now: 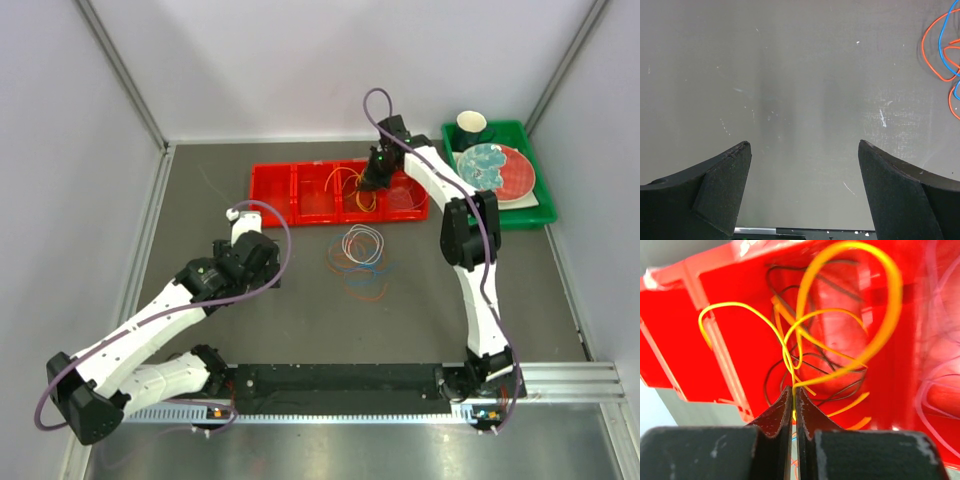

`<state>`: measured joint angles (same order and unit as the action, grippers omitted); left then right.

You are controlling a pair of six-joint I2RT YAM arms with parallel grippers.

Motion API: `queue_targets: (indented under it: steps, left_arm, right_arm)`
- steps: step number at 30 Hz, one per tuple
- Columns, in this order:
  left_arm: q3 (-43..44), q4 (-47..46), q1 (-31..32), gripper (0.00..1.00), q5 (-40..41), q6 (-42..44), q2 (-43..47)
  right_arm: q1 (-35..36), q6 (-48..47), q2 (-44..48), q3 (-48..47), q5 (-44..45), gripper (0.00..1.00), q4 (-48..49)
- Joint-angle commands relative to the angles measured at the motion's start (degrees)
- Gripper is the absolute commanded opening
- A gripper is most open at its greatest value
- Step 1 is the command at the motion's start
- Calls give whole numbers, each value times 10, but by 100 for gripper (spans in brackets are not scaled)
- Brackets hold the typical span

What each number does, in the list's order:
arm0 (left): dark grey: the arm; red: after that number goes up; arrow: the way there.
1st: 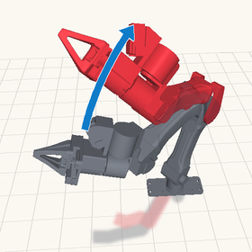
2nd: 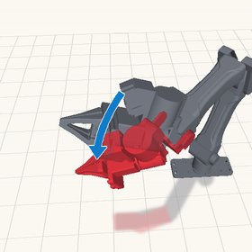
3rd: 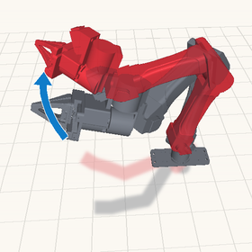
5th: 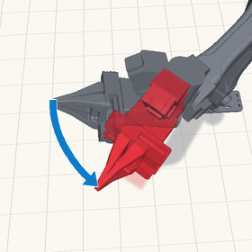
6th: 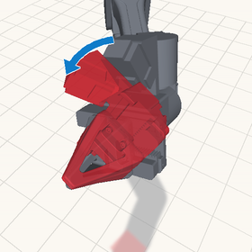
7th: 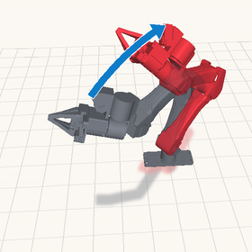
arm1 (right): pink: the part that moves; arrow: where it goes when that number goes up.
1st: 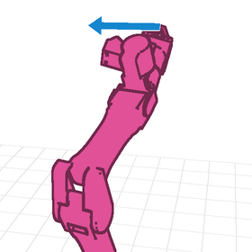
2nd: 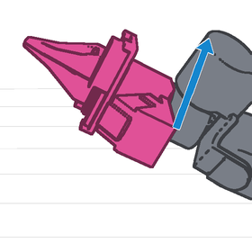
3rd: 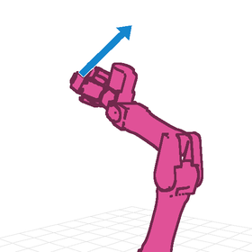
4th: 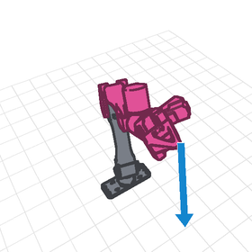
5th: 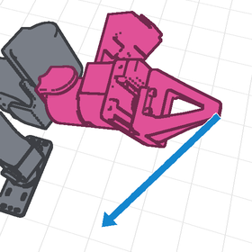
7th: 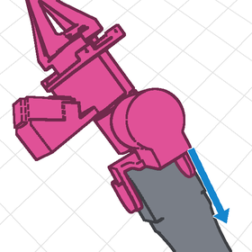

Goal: Untangle the cables

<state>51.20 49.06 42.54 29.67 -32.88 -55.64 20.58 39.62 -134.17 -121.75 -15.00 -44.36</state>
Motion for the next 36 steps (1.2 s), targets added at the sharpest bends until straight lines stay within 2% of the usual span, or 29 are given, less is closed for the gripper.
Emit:
queue_targets:
  steps: [1, 7, 13, 17, 21, 30, 36]
  left_arm:
    - [0, -14, 3, 91, 13, -4, -1]
    - [0, -14, 3, 91, 14, -4, -3]
    - [0, -14, 3, 91, 14, -4, -4]
    - [0, -14, 3, 91, 13, -4, -5]
    - [0, -14, 3, 91, 13, -4, -4]
    - [0, -14, 3, 91, 13, -5, -4]
    - [0, -13, 3, 91, 13, -5, -2]
  right_arm:
    - [-22, -3, 7, -12, 20, 0, -11]
    - [-38, -28, 28, -15, 54, 0, -43]
    - [-40, -40, 31, -9, 50, 0, -57]
    - [-38, -10, 36, -1, 80, 0, -73]
    - [-39, 21, 99, 57, 109, 0, -21]
    - [-37, 34, 124, 7, 118, 0, -27]
    - [-39, 30, 118, 31, 126, 0, -47]
